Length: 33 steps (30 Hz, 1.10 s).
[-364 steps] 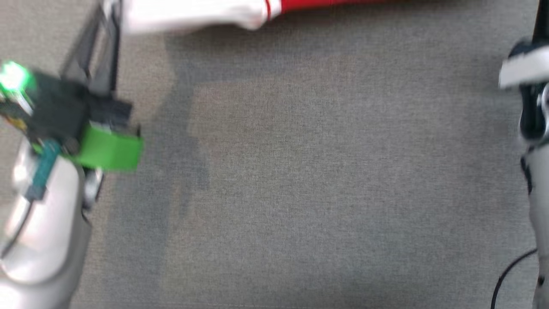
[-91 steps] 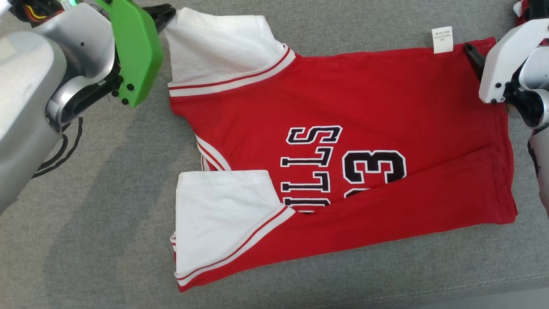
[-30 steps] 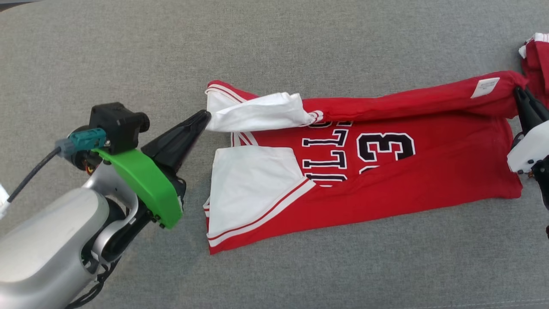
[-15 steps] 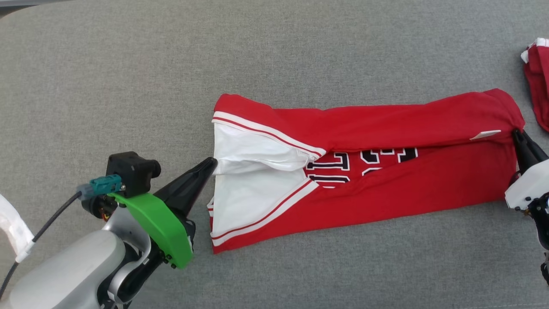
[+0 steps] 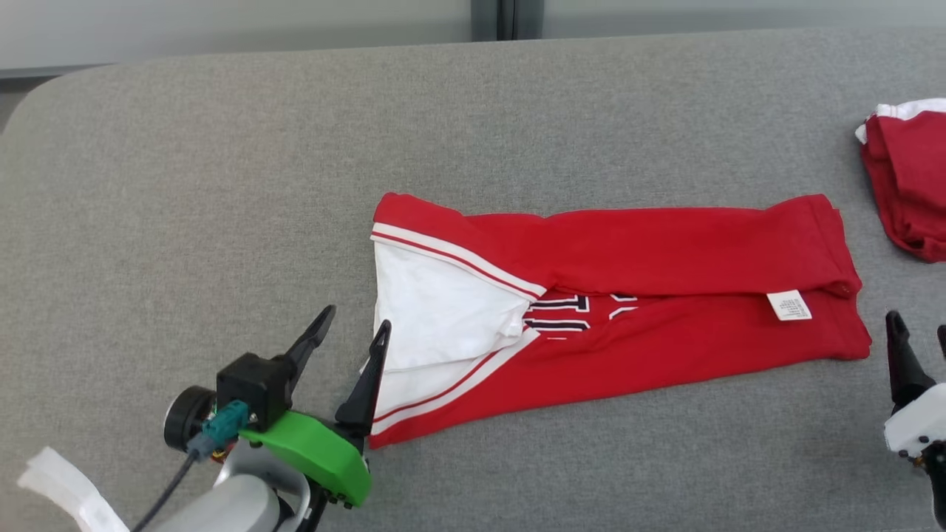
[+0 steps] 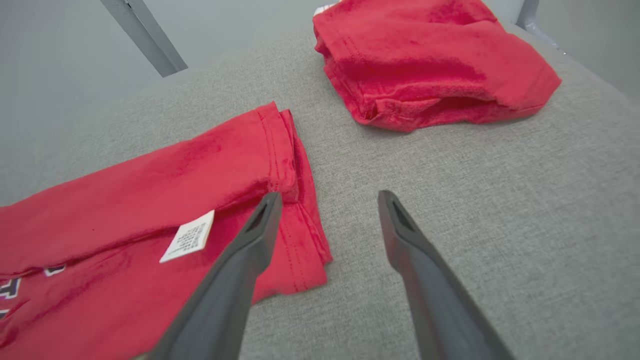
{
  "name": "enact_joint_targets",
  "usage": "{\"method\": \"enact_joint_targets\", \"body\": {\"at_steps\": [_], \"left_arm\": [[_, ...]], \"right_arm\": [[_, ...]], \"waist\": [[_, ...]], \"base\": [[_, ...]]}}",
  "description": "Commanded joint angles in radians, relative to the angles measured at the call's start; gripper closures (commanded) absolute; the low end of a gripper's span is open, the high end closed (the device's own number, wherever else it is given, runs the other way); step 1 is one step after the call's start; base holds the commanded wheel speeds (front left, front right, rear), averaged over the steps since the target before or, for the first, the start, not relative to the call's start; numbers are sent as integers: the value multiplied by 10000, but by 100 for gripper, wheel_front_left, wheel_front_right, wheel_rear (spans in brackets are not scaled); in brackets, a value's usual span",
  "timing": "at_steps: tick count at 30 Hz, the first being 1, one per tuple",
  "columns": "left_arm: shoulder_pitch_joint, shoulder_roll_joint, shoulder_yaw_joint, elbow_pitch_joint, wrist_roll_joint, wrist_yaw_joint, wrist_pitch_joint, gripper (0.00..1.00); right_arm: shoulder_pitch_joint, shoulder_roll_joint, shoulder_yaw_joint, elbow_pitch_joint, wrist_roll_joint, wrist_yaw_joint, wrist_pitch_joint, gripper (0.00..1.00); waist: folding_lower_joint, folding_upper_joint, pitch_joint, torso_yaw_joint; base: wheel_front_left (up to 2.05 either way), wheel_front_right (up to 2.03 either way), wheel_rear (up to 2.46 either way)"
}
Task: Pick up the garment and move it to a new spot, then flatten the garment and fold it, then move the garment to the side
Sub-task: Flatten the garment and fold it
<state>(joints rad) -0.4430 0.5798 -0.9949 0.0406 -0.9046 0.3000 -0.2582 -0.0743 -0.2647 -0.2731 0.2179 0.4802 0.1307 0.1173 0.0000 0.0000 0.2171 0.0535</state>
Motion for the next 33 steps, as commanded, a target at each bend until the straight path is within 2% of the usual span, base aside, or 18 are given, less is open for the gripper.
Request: {"method": "enact_joint_targets", "body": {"at_steps": [1,5,10,18,26,33], "left_arm": [[415,-252,409,-112,501,272,-84,0],[1730,-1010,1657,-445,1922,844,-68,0],[3080,-1909,3035,-813,3446,965,-70,0],[4353,-3047,4337,-900,5012,400,-72,0],[4620,-3708,4747,-707,5958,-320,-73,0],[4642,-4007,4934,-420,6696,-645,-73,0]], "right_arm": [[278,176,-42,-36,-7,-1,-96,0],[567,518,-14,112,101,-2,-315,0],[593,696,210,451,-132,-1,-731,0],[-254,731,115,1496,-583,-1,-1174,0],[-1402,273,-953,3022,-1461,-1,-787,0],[-2190,78,-1585,4364,-1897,-1,-285,0]], "waist": [[0,0,-388,-138],[0,0,-711,-138],[0,0,-968,63],[0,0,-1168,801],[0,0,-1029,1573],[0,0,-801,1912]], "base": [[0,0,0],[0,0,0],[0,0,0],[0,0,0],[0,0,0],[0,0,0]]}}
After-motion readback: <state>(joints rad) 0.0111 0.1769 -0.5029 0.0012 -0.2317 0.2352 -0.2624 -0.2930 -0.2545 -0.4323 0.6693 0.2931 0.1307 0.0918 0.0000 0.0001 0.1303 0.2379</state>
